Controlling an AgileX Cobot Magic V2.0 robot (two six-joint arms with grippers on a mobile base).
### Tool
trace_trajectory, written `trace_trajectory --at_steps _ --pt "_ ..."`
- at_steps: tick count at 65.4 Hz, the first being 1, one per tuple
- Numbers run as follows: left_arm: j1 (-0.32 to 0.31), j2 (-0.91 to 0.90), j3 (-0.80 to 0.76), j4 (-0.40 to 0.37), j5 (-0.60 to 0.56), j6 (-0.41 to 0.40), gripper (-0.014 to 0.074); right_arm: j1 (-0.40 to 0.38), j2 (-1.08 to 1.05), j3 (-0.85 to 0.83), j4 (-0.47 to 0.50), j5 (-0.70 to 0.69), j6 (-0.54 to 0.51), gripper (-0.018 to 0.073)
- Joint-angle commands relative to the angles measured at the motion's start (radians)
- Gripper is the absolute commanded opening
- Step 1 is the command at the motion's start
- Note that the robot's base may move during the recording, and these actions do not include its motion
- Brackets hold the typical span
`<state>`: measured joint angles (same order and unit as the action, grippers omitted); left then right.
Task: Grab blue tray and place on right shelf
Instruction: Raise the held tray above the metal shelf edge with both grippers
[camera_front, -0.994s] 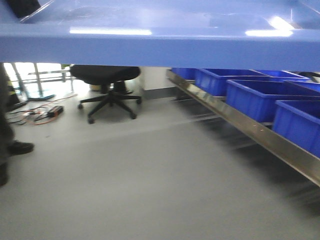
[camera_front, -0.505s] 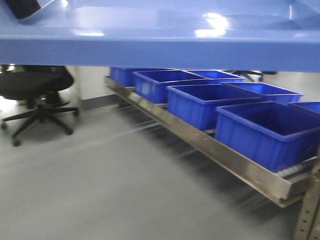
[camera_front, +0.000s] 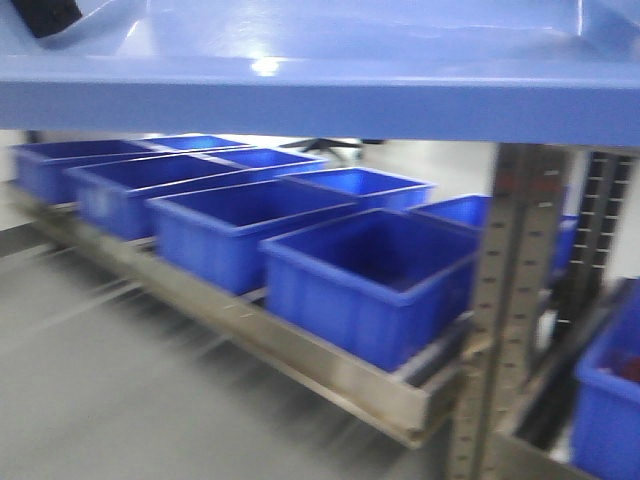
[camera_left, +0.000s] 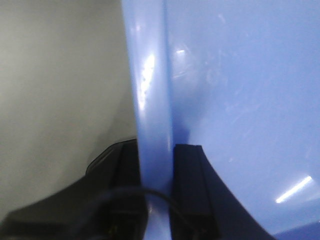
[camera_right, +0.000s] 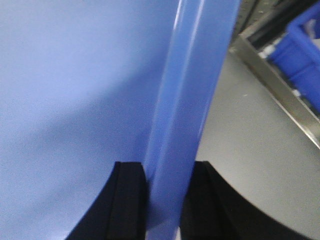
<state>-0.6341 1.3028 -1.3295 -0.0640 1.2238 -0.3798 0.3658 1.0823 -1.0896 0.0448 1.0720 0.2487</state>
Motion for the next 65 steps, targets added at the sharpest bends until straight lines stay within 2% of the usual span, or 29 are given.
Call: trace_trajectory --at_steps 1,65 --pt "-0.004 -0.023 -0.025 0.01 0.09 0.031 -0.0048 -0.002 -0.018 -0.031 -0.045 -0.043 -0.031 0.0071" --pt "-0.004 -0.023 -0.025 0.01 0.09 0.031 -0.0048 -0.002 -0.018 -0.031 -0.045 -0.043 -0.031 0.0071"
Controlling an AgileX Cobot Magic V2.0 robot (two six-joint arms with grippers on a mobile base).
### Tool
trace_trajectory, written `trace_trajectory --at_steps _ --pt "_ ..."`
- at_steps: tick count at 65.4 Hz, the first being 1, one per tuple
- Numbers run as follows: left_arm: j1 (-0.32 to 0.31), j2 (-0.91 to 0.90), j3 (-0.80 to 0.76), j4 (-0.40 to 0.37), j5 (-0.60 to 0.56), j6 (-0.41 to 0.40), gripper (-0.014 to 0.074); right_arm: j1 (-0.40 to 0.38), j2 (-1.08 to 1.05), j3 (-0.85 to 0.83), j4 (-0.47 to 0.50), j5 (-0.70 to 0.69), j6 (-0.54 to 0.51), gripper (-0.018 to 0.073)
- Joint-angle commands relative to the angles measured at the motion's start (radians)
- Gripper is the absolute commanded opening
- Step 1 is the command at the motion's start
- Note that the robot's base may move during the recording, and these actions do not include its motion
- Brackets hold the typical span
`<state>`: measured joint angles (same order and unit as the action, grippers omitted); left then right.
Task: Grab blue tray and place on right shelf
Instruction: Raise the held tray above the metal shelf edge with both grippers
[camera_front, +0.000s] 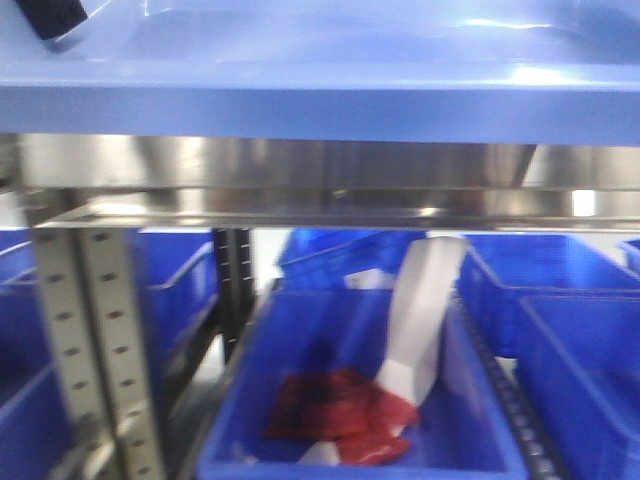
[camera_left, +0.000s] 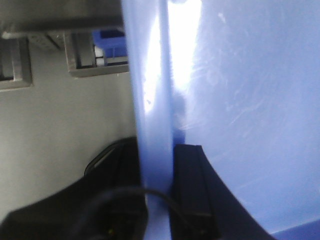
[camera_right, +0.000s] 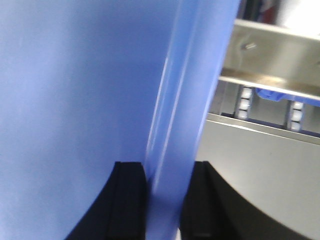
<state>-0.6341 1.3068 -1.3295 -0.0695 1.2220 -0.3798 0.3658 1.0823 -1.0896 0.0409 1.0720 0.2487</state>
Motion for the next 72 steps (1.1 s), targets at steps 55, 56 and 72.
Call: trace_trajectory --at_steps 55,56,72 --pt "-0.004 -0.027 -0.025 0.015 0.092 0.031 -0.0048 -0.002 -0.018 -0.031 -0.041 -0.043 -0.031 0.0071" --pt "-0.004 -0.027 -0.025 0.015 0.092 0.031 -0.0048 -0.002 -0.018 -0.031 -0.041 -0.043 -0.031 0.0071" --pt "-0.004 -0.027 -0.025 0.015 0.092 0.031 -0.0048 -0.002 -0.018 -0.031 -0.041 -0.043 -0.031 0.0071"
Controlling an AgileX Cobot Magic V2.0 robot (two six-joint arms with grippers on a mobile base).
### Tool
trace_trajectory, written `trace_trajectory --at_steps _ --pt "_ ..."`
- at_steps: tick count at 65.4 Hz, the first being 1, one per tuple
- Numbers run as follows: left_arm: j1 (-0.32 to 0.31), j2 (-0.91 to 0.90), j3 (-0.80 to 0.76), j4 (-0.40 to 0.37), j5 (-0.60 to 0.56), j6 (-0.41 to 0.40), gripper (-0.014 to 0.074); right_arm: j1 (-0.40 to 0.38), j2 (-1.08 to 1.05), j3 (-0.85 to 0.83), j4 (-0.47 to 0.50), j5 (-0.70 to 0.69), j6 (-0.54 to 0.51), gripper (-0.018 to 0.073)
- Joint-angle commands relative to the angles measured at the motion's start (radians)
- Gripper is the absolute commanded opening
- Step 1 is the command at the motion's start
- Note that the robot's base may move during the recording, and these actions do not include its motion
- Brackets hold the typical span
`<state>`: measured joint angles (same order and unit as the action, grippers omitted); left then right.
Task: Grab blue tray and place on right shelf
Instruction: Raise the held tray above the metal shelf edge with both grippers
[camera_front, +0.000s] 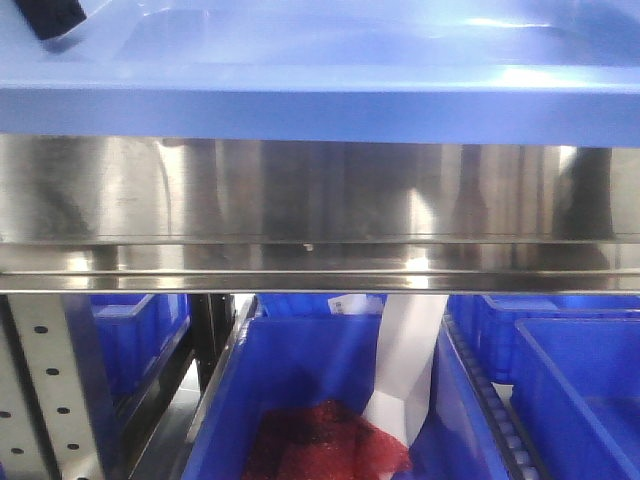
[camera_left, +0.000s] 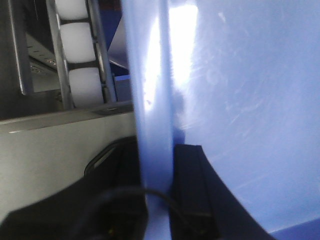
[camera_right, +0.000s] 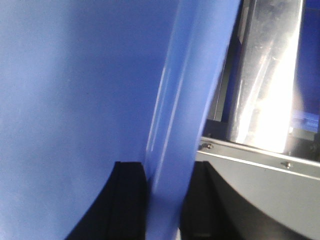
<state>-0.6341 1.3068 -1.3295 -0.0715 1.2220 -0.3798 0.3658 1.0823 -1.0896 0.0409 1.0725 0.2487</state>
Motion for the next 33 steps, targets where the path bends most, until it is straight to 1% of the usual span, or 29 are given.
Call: trace_trajectory --at_steps 1,33 --pt "-0.004 -0.027 -0.025 0.017 0.092 0.031 -0.0048 -0.002 -0.018 -0.031 -0.041 -0.043 -0.031 0.0071" --pt "-0.004 -0.027 -0.025 0.017 0.092 0.031 -0.0048 -0.002 -0.018 -0.031 -0.041 -0.043 -0.031 0.0071"
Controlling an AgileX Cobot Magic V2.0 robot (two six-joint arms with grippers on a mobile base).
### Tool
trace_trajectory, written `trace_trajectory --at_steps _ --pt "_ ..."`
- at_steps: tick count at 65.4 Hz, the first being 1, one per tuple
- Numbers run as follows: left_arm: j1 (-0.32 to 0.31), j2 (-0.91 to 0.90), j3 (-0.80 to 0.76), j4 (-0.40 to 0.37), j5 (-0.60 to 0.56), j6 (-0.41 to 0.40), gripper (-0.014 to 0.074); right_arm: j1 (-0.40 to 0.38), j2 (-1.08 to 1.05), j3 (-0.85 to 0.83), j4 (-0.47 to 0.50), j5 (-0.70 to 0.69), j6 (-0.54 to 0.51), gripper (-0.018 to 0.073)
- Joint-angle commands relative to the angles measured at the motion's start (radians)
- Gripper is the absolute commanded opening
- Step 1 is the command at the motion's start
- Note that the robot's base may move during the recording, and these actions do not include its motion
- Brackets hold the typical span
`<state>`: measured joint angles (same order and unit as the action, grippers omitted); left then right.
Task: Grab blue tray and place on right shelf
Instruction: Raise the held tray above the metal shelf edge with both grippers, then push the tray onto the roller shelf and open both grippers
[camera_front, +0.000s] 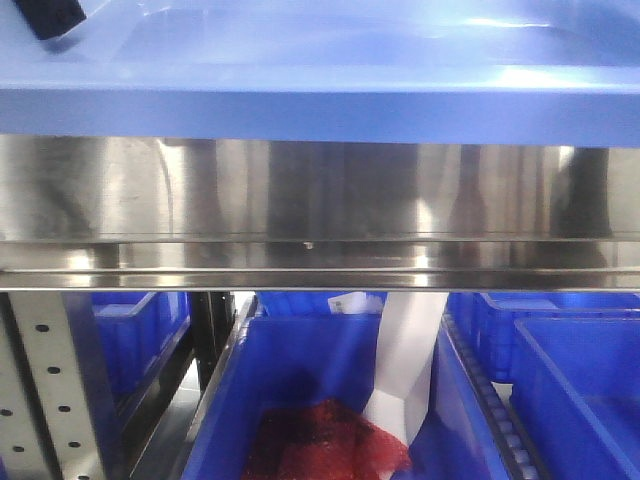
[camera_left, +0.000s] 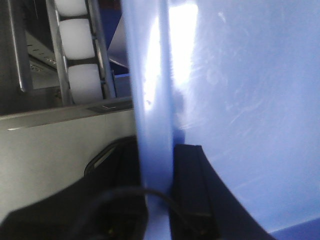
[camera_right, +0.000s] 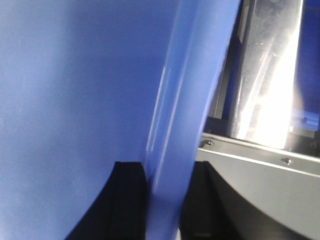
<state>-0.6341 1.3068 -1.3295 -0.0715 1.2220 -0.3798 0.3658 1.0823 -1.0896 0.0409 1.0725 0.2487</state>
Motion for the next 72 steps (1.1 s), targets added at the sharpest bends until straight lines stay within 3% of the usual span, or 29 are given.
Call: trace_trajectory --at_steps 1,45,52,72 --pt "-0.004 -0.027 -0.025 0.017 0.092 0.031 -0.0048 -0.002 -0.018 -0.031 -0.041 -0.043 -0.031 0.0071" --pt "-0.004 -0.026 -0.025 0.031 0.047 0.031 -0.0048 -0.002 -0.018 -0.033 -0.041 -0.06 -0.031 0.0071" --pt "-0.004 -0.026 -0.05 0.036 0.037 0.092 -0.0048 -0.002 -0.018 -0.067 -0.041 -0.044 -0.034 0.0071" --pt "-0.004 0.054 -0.283 0.196 -0.016 0.105 -0.0048 -0.007 0.055 -0.333 -0.079 -0.038 -0.076 0.0071"
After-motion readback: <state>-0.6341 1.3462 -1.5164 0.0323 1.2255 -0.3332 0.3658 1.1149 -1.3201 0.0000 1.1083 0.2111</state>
